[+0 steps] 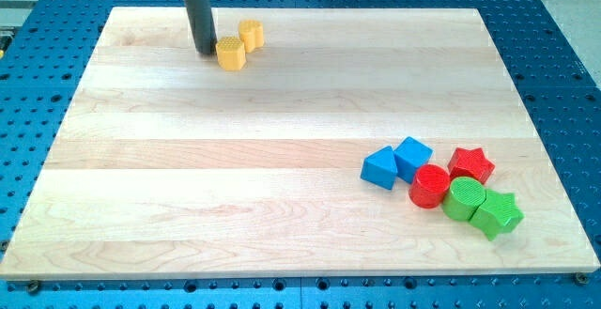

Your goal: Move the hexagon into the triangle

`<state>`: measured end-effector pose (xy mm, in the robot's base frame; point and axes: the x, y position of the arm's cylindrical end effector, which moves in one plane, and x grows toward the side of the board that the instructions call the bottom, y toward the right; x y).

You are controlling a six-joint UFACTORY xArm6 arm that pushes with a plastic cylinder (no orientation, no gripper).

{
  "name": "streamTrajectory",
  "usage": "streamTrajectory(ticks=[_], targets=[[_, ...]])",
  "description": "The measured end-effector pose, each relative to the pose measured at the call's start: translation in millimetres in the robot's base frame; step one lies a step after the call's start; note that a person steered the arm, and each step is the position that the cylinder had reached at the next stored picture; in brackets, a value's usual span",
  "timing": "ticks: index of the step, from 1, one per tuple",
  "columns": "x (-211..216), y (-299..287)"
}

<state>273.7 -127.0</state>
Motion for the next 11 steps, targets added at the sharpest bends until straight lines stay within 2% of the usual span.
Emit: streamTrajectory(ticks=[1,2,3,4,5,6,7,8,9,10,11], targets=[[47,48],[140,104],[126,93],[170,29],[208,117],[183,40],[144,16],[168,123],[200,162],[202,41],[138,-69]])
